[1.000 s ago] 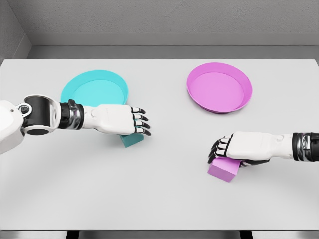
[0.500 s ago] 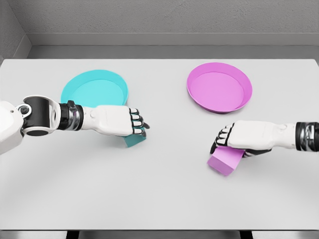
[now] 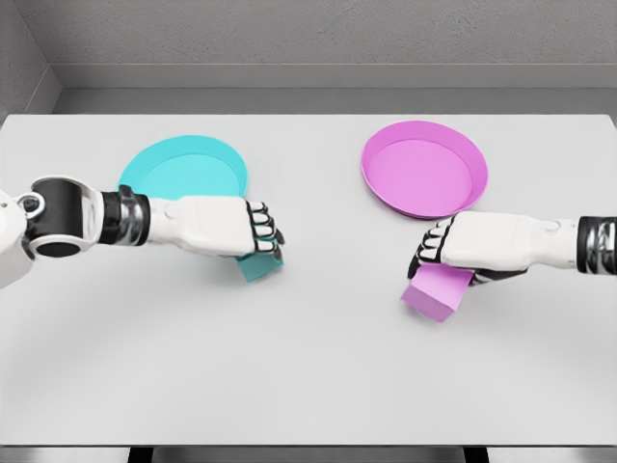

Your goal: Place the blocks in the corresponding plates according to their colors

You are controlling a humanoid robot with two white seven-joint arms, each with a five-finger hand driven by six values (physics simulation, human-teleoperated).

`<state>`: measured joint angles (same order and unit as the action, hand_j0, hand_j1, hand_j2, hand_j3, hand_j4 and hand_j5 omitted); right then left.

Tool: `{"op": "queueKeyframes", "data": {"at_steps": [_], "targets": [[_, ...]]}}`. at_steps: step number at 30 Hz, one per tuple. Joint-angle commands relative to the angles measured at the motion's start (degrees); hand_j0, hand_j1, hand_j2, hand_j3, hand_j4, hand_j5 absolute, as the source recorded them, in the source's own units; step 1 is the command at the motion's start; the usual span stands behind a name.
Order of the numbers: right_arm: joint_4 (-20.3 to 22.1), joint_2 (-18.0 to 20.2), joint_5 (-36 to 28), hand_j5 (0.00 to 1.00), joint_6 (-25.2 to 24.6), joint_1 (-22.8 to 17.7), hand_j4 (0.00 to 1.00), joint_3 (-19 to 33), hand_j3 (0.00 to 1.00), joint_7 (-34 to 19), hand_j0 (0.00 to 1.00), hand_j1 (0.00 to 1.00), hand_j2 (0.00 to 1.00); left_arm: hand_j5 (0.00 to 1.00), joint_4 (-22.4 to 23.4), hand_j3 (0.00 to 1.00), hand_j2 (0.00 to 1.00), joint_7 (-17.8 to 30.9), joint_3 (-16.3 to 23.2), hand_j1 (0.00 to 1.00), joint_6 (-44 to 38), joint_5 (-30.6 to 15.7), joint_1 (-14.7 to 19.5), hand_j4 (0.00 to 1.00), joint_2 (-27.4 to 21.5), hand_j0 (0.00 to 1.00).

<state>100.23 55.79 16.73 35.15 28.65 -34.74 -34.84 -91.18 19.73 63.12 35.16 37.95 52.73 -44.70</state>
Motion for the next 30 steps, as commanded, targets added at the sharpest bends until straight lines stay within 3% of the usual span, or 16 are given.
{"op": "queueKeyframes", "data": {"at_steps": [1,7,11,16,22,30], "targets": [[0.1,0.0,-0.5,0.57,-0.2,0.0,0.57,0.0,0.57,0.0,0.57,0.57,0.57,0.47,-0.1,0.47,0.47,0.0,-0.7,0.47,-0.2,-2.7,0.1,0.47,-1.0,0.47],[0.1,-0.1,-0.6,0.57,-10.8,1.3,0.57,0.4,0.57,0.0,0.57,0.57,0.57,0.48,0.2,0.48,0.48,-0.1,-2.2,0.48,-0.2,-4.1,2.1,0.48,-3.0,0.48],[0.1,-0.1,-0.5,0.57,-14.9,2.1,0.57,0.5,0.57,0.0,0.57,0.57,0.57,0.48,0.7,0.48,0.48,-0.1,-2.7,0.48,-0.2,-5.4,2.7,0.48,-5.2,0.48],[-0.2,-1.0,-0.5,0.57,-19.2,3.9,0.57,0.5,0.57,0.0,0.57,0.57,0.57,0.48,8.6,0.48,0.48,0.2,-4.3,0.48,-0.2,-5.0,2.6,0.48,-4.5,0.48],[-0.3,-1.6,-0.5,0.57,-28.8,4.9,0.57,0.5,0.57,0.1,0.57,0.57,0.57,0.48,14.4,0.48,0.48,0.3,-5.2,0.48,-0.2,-4.6,2.6,0.48,-1.9,0.48],[-0.4,-3.3,-0.5,0.58,-34.4,7.4,0.58,0.5,0.58,0.7,0.58,0.58,0.58,0.48,22.1,0.48,0.48,0.5,-5.2,0.48,-0.2,-2.4,3.0,0.48,3.0,0.48]]}}
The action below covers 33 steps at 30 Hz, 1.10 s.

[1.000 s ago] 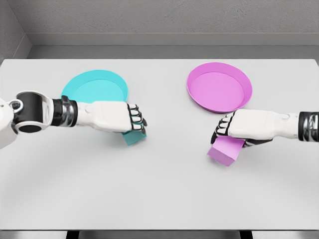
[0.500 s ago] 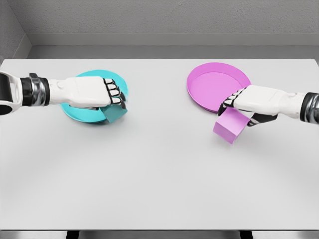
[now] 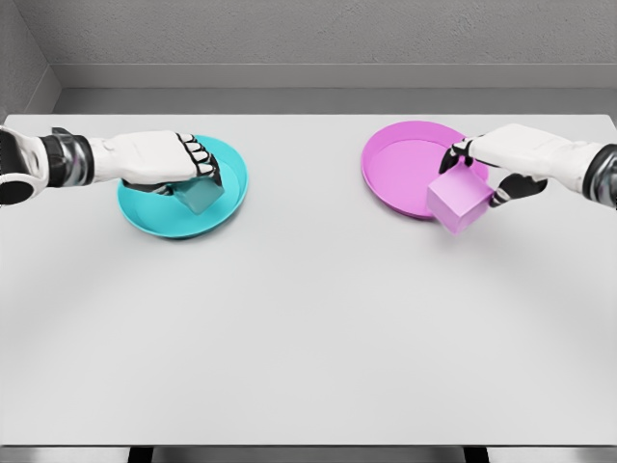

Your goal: Place the blocks in the corresponding plates according to their colors

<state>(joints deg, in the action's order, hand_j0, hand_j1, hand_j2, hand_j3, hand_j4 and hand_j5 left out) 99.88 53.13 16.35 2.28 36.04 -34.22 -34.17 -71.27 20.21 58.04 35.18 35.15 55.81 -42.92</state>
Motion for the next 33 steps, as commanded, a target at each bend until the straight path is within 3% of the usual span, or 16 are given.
{"op": "queueKeyframes", "data": {"at_steps": [1,9,12,13,14,16,24,29,33], "targets": [[0.0,-0.8,-0.1,0.58,-2.5,0.0,0.58,-0.1,0.58,0.1,0.58,0.58,0.58,0.48,2.6,0.48,0.48,0.0,-0.1,0.48,-0.2,1.3,0.3,0.48,1.7,0.48],[-0.4,-2.8,-0.2,0.58,-7.4,1.9,0.58,-0.1,0.58,0.2,0.58,0.58,0.58,0.54,5.9,0.54,0.54,0.0,-0.1,0.54,-0.2,4.8,0.8,0.54,3.5,0.54],[-0.4,-3.3,-0.2,0.58,-10.0,2.5,0.58,-0.1,0.58,0.2,0.58,0.58,0.58,0.73,6.0,0.73,0.73,0.0,-0.1,0.73,-0.2,5.5,0.8,0.73,3.5,0.73],[-0.4,-3.6,-0.2,0.58,-11.4,2.7,0.58,-0.2,0.58,0.2,0.58,0.58,0.58,0.88,6.0,0.88,0.88,0.0,0.0,0.88,-0.2,5.5,0.8,0.88,3.5,0.88],[-0.4,-3.6,-0.2,0.58,-12.8,2.8,0.58,-0.3,0.58,0.2,0.58,0.58,0.58,0.95,6.0,0.95,0.95,0.0,-0.1,0.95,-0.2,5.8,0.8,0.95,3.5,0.95],[-0.5,-4.0,-0.2,0.58,-13.3,3.2,0.58,-0.4,0.58,0.2,0.58,0.58,0.58,1.00,6.0,1.00,1.00,0.0,0.0,1.00,-0.2,5.9,0.8,1.00,3.5,1.00],[-1.3,-6.0,0.0,0.58,-16.8,5.3,0.58,-0.9,0.58,0.2,0.58,0.58,0.58,1.00,5.9,1.00,1.00,-0.3,-1.3,1.00,-0.2,4.8,1.1,1.00,2.7,1.00],[-3.2,-8.0,0.0,0.58,-17.5,7.1,0.58,-1.8,0.58,0.2,0.58,0.58,0.58,1.00,4.8,1.00,1.00,-0.5,-2.4,1.00,-0.2,-1.4,1.2,1.00,0.3,1.00],[-4.3,-9.0,0.0,0.58,-17.5,8.3,0.58,-2.7,0.58,0.2,0.58,0.58,0.58,1.00,-1.9,1.00,1.00,-0.6,-2.4,1.00,-0.2,-4.5,0.6,1.00,-4.3,1.00]]}}
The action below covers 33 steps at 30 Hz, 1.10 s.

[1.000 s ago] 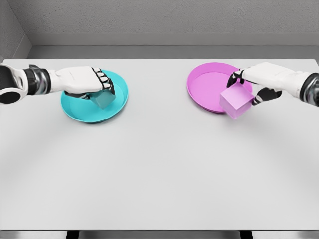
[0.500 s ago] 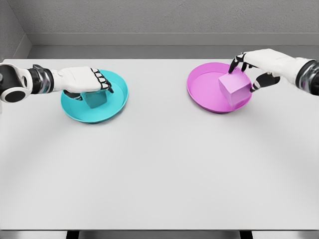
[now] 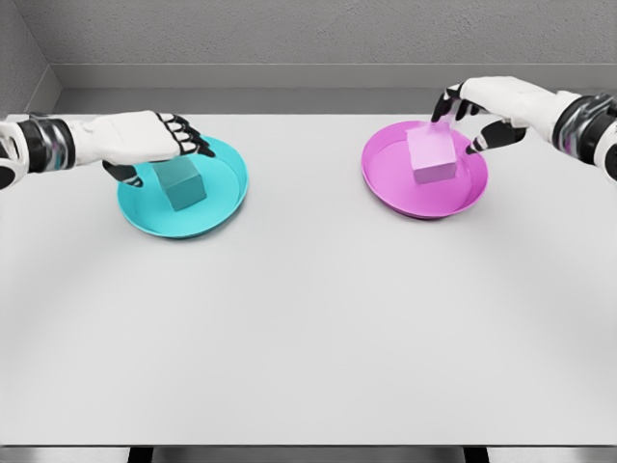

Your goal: Place the blocks in the corresponding plates according to their colors

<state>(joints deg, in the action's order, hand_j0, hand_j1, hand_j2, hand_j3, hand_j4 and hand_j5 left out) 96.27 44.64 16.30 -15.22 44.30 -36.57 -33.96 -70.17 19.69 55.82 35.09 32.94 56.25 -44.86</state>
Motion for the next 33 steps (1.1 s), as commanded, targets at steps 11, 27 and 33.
{"op": "queueKeyframes", "data": {"at_steps": [11,27,33], "targets": [[-0.3,-1.4,0.1,0.99,-1.9,0.7,0.99,-0.7,0.99,-0.1,0.99,0.99,0.99,1.00,-13.3,1.00,1.00,-0.1,-2.6,1.00,-0.1,-8.2,-3.0,1.00,-14.1,1.00],[2.9,8.7,0.0,1.00,32.5,-10.6,1.00,9.7,1.00,-0.1,1.00,1.00,1.00,1.00,-13.6,1.00,1.00,0.0,-2.8,1.00,-0.1,-9.8,-4.0,1.00,-16.3,1.00],[2.2,11.9,-0.7,1.00,42.9,-18.0,1.00,17.1,1.00,-0.1,1.00,1.00,1.00,1.00,-13.5,1.00,1.00,0.0,-2.8,1.00,-0.1,-9.8,-4.0,1.00,-16.2,1.00]]}}
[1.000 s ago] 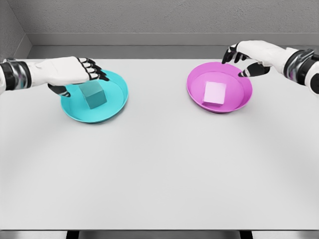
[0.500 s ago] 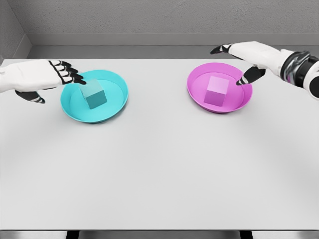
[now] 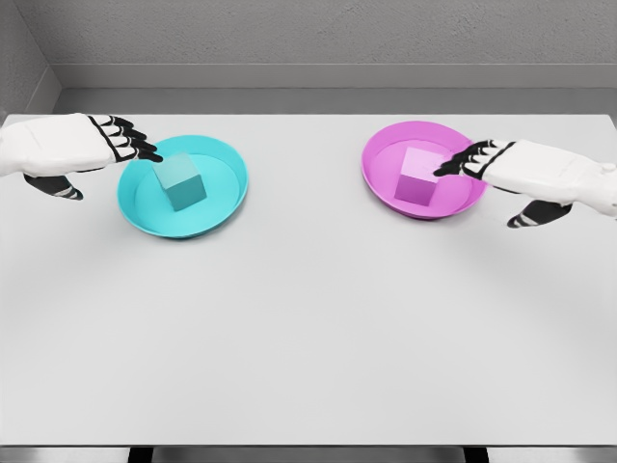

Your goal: Place the blocks in the corresponding plates according to their colors

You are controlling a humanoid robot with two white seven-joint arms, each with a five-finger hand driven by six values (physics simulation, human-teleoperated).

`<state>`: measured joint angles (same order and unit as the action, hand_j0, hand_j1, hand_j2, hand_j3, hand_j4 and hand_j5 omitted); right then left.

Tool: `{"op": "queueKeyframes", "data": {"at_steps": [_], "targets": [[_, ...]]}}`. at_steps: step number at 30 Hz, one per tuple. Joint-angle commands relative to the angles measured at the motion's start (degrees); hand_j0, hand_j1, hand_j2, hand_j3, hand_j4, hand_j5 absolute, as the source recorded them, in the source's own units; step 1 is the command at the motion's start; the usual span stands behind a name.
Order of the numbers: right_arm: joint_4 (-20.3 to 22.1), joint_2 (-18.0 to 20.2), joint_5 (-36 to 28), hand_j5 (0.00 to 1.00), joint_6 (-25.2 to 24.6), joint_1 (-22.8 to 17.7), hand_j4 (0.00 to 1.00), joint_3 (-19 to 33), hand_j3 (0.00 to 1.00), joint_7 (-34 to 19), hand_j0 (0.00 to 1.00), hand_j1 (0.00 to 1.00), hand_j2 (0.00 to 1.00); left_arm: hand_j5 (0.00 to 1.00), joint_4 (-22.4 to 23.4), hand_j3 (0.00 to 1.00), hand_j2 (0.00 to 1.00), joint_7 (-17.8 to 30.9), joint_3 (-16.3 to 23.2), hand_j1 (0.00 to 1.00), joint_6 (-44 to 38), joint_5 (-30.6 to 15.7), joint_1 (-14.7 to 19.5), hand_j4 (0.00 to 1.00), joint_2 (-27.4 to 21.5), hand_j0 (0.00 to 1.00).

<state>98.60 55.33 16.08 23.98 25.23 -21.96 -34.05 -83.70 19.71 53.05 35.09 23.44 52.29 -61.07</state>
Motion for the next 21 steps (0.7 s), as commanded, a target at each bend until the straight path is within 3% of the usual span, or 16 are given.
{"op": "queueKeyframes", "data": {"at_steps": [1,21], "targets": [[-0.6,1.4,-0.5,1.00,5.1,-0.5,1.00,3.5,1.00,0.0,1.00,1.00,1.00,1.00,0.0,1.00,1.00,0.0,-0.1,1.00,-0.1,-0.2,0.0,1.00,0.0,1.00],[-1.7,1.5,-0.5,1.00,5.6,-1.5,1.00,4.0,1.00,0.0,1.00,1.00,1.00,1.00,0.2,1.00,1.00,0.0,-0.5,1.00,-0.1,-0.2,-1.0,1.00,0.3,1.00]]}}
